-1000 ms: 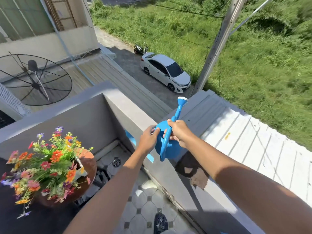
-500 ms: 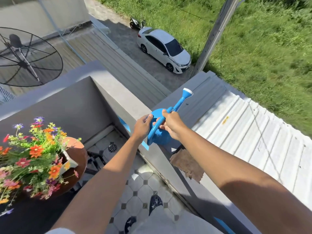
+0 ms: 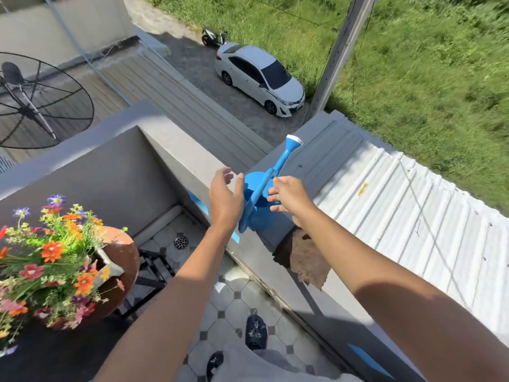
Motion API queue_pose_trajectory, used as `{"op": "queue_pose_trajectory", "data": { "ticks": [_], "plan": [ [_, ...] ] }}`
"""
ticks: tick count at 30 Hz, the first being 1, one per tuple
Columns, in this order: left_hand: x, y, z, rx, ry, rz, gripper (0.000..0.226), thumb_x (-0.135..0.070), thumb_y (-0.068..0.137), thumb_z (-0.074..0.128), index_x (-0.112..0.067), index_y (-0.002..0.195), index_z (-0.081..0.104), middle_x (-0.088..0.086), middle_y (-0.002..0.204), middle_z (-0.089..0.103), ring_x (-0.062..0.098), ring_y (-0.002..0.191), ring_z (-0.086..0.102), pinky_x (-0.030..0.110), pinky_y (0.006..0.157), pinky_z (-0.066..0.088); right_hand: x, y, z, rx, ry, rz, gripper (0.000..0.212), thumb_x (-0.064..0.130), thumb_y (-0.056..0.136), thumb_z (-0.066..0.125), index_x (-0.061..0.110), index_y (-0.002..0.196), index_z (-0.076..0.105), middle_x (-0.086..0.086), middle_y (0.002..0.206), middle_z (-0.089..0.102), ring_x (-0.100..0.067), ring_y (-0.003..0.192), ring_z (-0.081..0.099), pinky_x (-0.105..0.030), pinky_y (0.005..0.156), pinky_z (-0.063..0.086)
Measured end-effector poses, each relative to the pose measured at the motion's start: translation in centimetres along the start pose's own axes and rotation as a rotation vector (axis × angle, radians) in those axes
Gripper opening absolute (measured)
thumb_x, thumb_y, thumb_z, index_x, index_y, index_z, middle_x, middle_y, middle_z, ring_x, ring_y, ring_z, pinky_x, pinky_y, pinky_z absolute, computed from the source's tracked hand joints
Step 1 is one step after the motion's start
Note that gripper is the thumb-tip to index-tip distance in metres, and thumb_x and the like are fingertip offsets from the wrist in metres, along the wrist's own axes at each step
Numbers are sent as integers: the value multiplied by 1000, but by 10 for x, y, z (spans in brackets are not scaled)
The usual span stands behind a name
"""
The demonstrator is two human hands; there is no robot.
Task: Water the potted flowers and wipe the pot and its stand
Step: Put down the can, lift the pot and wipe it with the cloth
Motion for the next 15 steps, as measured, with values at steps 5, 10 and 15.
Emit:
{"op": "queue_pose_trajectory", "data": {
  "ticks": [5, 10, 15],
  "plan": [
    [-44, -52, 18, 143, 2, 318, 14, -28, 93, 55, -19, 103, 58, -5, 87, 64, 10, 75, 58, 19, 67, 46, -43, -9, -46, -169, -2, -15, 19, 17, 100, 46, 15, 112, 61, -5, 92, 66, -16, 72, 60, -26, 56, 49],
    [8, -90, 76, 453, 200, 266, 13, -23, 87, 59, -15, 98, 60, -2, 80, 63, 19, 74, 60, 38, 72, 51, -114, -13, -74, -226, -107, 60, 22, 5, 90, 50, 15, 104, 63, -8, 94, 66, -22, 79, 63, -37, 67, 56],
    [59, -108, 113, 549, 479, 67, 40, -32, 85, 64, -8, 115, 51, 16, 112, 64, 33, 106, 59, 42, 90, 48, -162, -22, -87, -261, -316, 88, 22, 8, 88, 52, 21, 101, 64, -2, 102, 70, -23, 99, 65, -39, 92, 53]
  ]
}}
Point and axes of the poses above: each hand's wrist, its own y-axis towards the middle knuckle, its own z-axis out of the palm, x = y × z, the point moved 2 cm from there along y, towards the middle knuckle
